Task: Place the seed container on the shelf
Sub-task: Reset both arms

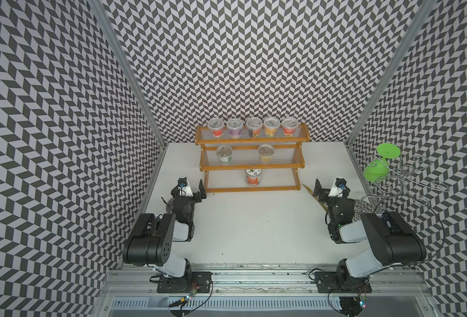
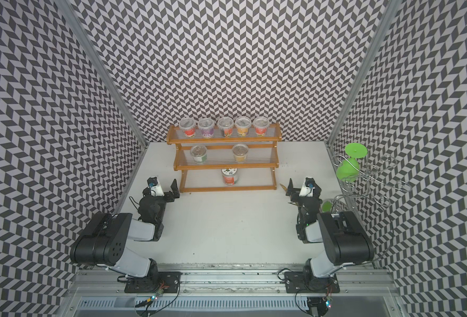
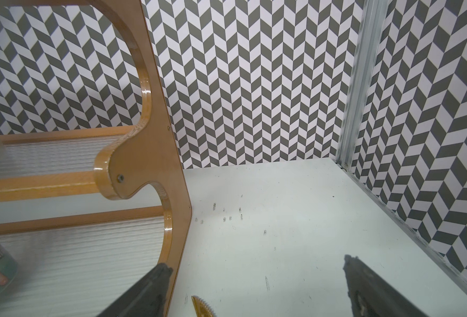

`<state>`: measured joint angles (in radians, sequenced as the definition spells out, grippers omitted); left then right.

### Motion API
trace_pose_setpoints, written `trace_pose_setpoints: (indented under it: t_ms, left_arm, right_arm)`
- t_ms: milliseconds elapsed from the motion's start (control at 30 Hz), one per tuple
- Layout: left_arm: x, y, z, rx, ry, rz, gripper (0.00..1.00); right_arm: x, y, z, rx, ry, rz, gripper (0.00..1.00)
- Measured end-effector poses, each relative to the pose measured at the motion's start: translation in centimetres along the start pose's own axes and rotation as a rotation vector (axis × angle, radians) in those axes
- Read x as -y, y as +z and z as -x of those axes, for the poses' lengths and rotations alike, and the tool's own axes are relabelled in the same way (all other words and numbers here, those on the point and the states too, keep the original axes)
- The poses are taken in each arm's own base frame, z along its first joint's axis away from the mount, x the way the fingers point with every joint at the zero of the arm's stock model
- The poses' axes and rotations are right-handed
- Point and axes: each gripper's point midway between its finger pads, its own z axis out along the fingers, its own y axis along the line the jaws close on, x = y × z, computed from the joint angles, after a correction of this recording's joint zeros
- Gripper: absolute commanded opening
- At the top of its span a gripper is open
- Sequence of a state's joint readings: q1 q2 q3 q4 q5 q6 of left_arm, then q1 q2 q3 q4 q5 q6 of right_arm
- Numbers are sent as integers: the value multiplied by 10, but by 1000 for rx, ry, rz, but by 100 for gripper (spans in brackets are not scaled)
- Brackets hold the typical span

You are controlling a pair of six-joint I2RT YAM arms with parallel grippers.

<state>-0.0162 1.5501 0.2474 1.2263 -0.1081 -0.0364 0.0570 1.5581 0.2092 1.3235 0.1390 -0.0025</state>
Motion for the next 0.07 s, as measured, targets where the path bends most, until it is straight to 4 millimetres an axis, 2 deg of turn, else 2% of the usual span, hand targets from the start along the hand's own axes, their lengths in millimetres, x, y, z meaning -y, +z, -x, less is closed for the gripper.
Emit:
trace_pose_setpoints:
  t_ms: [67]
  left_arm:
    - [0,0,0,0,0,0,100]
  right_arm:
    - [0,0,0,0,-1,2,99]
